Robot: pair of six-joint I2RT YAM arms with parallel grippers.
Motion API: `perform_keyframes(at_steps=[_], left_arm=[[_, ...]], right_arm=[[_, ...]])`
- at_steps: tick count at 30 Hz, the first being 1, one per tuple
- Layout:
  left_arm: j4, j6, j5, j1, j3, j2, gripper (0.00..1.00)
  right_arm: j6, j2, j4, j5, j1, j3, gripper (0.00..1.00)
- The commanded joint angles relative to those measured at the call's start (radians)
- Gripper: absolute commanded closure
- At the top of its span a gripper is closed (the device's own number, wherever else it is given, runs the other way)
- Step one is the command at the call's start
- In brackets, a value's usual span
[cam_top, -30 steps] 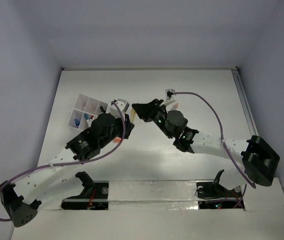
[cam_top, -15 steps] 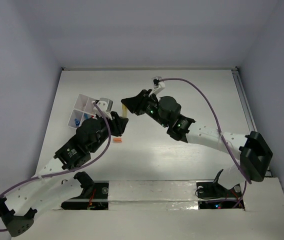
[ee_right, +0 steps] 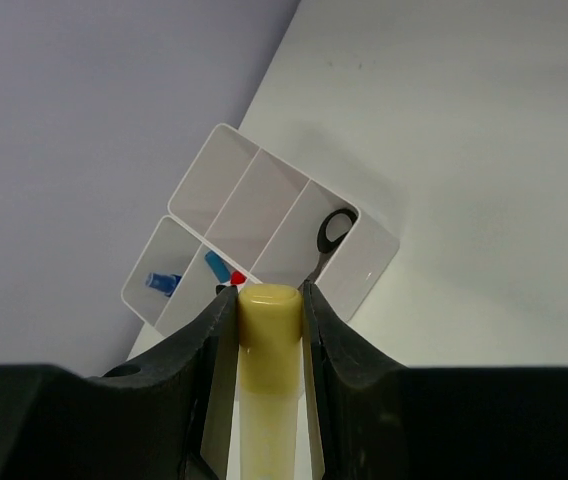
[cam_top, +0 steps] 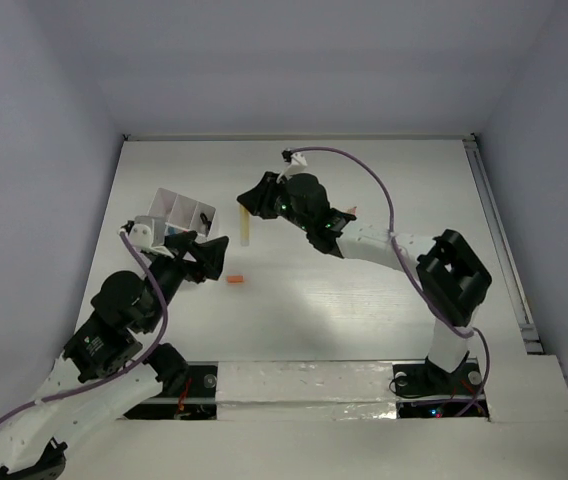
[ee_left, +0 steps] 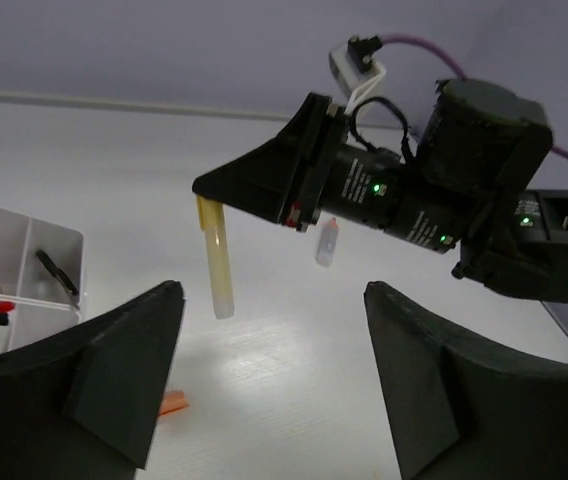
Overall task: Sort the stationery into containers
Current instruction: Place the pen in the storage box.
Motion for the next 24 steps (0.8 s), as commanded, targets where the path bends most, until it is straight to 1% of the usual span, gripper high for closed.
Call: perform_keyframes(at_steps=[1, 3, 6, 10, 15, 18, 20, 24], left_arm=[[0.068, 0.064, -0.103, 0.002, 0.043, -0.041, 0.26], [0.102, 0.087, -0.115, 0.002, 0.048, -0.059, 0.20], [0.126, 0.120, -0.127, 0.002, 0.041, -0.073, 0.14], [0.128, 0.121, -0.140, 0.002, -0.021, -0.102, 0.08], [0.116, 0.115, -0.126, 0.013, -0.035, -0.127, 0.03], [0.123, 0.123, -0.120, 0.025, -0.035, -0.128, 0.01], [0.126, 0.124, -0.100, 0.056, -0.040, -0.128, 0.01], [0.137, 0.123, -0.020, 0.109, -0.041, -0.121, 0.01]], right_arm=[[-0.009, 0.064, 0.045, -0.040, 0.039, 0.105, 1.00], [-0.018, 0.120, 0.037, -0.030, 0.056, 0.161, 1.00], [-0.055, 0.189, 0.016, 0.016, 0.085, 0.252, 1.00], [-0.090, 0.261, 0.011, 0.043, 0.115, 0.338, 1.00], [-0.110, 0.342, 0.011, 0.059, 0.136, 0.415, 1.00], [-0.118, 0.396, 0.003, 0.065, 0.145, 0.471, 1.00], [-0.121, 0.428, -0.001, 0.068, 0.156, 0.505, 1.00], [-0.124, 0.466, -0.013, 0.077, 0.165, 0.550, 1.00]])
